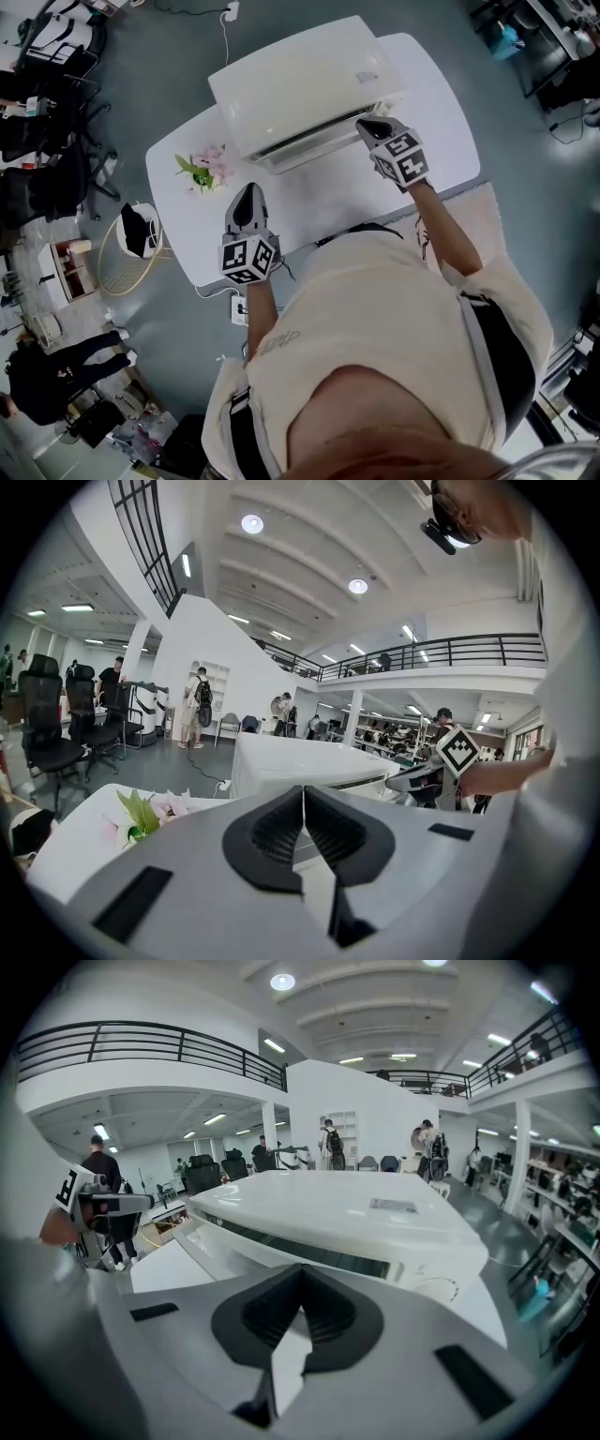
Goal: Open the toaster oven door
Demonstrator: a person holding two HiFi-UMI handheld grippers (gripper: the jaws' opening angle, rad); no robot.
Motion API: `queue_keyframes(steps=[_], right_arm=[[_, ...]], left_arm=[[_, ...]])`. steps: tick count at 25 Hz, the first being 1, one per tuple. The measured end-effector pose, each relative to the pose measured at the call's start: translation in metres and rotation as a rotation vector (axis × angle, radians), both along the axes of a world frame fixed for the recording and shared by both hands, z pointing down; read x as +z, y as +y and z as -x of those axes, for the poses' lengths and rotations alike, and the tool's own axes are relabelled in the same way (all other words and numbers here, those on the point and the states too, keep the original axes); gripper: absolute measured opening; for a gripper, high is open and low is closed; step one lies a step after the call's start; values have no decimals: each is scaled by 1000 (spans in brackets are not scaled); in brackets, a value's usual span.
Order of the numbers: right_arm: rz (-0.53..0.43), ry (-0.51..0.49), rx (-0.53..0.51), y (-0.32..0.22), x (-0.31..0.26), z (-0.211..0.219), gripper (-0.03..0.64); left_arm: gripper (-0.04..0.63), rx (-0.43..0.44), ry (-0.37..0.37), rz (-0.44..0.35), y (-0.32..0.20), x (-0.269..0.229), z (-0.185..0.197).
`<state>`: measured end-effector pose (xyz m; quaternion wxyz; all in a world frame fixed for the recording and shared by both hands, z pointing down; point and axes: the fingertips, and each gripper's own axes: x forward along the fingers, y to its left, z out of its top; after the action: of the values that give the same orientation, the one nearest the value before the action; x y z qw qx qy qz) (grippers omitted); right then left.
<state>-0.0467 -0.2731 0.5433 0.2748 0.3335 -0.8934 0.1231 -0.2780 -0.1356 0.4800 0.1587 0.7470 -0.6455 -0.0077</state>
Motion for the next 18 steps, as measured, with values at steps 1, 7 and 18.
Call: queue_keyframes(steps=[1,7,18], right_arm=[[6,-4,1,3,1,0,5],[28,-6,19,17,7,-5,5],[69,9,62,39,23,-14,5]], left_arm=[[23,2,2,-1,1,0,0],[23,22,16,-7,4,-1,-3],[23,37,9,-6,13,3,3]])
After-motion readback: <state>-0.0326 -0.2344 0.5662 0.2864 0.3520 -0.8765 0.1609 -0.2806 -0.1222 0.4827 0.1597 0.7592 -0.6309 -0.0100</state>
